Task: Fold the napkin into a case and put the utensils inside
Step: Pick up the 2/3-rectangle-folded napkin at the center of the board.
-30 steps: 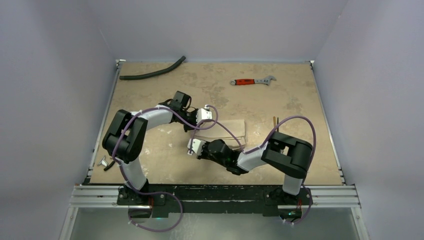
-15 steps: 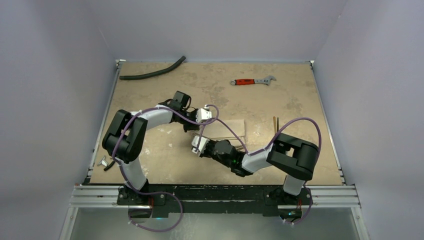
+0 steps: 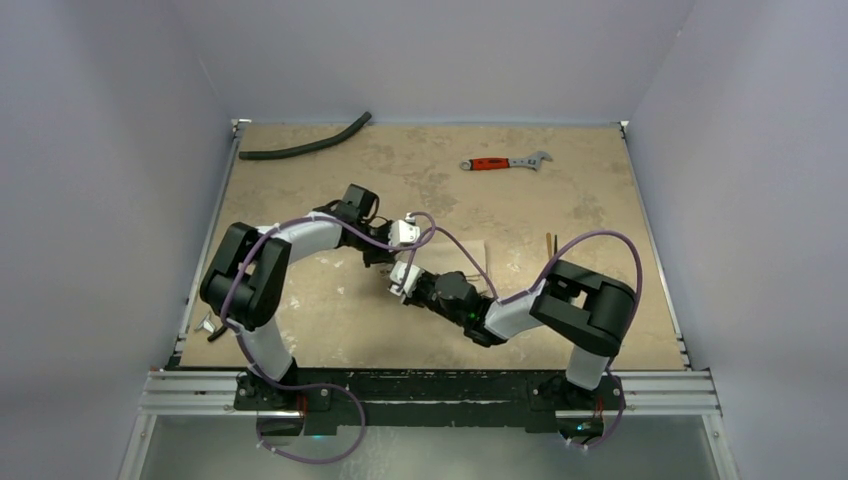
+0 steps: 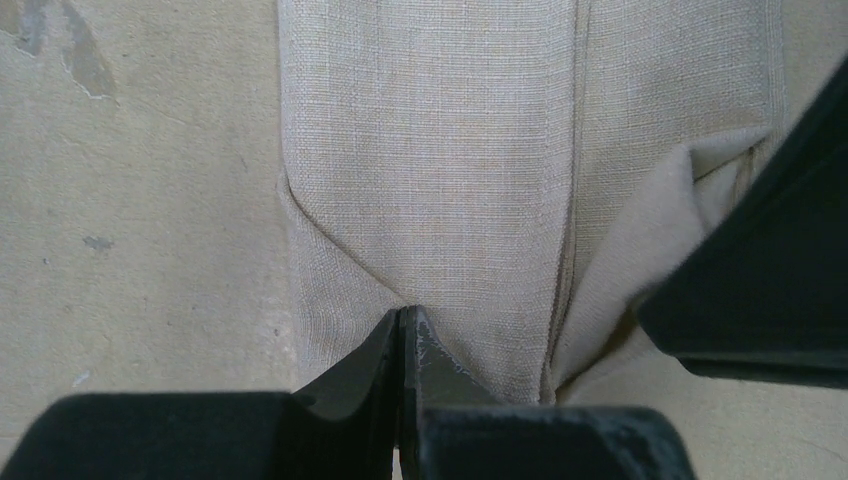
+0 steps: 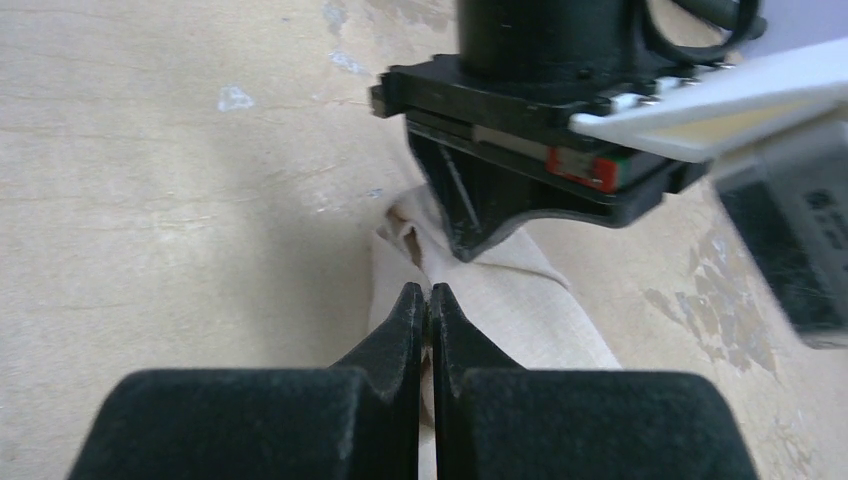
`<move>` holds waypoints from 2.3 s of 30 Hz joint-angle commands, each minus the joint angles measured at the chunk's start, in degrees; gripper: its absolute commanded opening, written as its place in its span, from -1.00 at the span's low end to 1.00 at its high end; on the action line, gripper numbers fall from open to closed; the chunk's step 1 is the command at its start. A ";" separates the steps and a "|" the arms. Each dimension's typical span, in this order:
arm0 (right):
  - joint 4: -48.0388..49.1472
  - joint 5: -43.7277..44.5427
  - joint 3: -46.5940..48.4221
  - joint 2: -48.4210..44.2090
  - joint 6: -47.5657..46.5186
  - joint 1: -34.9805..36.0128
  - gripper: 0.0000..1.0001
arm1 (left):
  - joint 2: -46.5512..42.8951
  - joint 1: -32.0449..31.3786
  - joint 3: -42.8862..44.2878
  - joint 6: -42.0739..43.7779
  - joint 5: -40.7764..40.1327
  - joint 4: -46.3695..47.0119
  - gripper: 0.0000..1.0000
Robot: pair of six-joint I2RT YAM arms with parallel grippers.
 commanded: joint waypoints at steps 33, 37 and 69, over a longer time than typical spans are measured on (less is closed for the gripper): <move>18.00 -7.46 -2.82 8.92 12.56 -4.71 -1.00 | -5.78 0.77 6.25 -0.78 1.89 -16.41 -0.28; 18.20 -10.60 -3.17 8.03 12.86 -4.67 -1.00 | -8.07 0.79 6.85 -3.84 3.94 -14.82 -0.25; 26.35 -23.51 -6.17 9.55 19.37 -8.13 -1.00 | -8.16 -5.15 -4.47 2.29 6.81 -10.78 -0.31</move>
